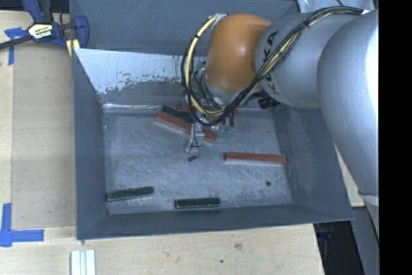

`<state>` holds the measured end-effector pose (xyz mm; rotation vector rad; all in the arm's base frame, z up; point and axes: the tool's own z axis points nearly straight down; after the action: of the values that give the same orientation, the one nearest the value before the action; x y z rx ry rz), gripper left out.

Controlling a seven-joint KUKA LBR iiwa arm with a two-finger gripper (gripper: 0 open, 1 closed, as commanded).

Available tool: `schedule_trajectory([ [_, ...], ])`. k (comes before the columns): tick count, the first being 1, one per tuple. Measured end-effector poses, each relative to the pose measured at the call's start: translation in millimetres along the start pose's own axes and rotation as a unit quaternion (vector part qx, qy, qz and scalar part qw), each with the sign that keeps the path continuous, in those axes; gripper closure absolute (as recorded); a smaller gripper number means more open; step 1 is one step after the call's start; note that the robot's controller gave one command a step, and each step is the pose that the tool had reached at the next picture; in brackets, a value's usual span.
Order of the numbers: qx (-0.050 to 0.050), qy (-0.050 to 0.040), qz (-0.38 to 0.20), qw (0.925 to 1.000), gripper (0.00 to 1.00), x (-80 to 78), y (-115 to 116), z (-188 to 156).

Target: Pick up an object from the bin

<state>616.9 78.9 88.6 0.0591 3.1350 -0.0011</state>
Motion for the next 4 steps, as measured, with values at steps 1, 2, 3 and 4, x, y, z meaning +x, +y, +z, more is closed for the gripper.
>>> schedule_trajectory([
  [1, -0.001, 0.0009, 0.006, 1.0, 1.0, -6.9, -11, -30],
  [2, -0.001, 0.0009, 0.006, 1.0, 0.0, -7.0, -11, -30],
  [3, -0.001, -0.0008, 0.017, 0.9998, 0.0, -8.6, -14, -22],
  [4, -0.001, -0.0007, 0.067, 0.9978, 1.0, -11.6, -27, 14],
])
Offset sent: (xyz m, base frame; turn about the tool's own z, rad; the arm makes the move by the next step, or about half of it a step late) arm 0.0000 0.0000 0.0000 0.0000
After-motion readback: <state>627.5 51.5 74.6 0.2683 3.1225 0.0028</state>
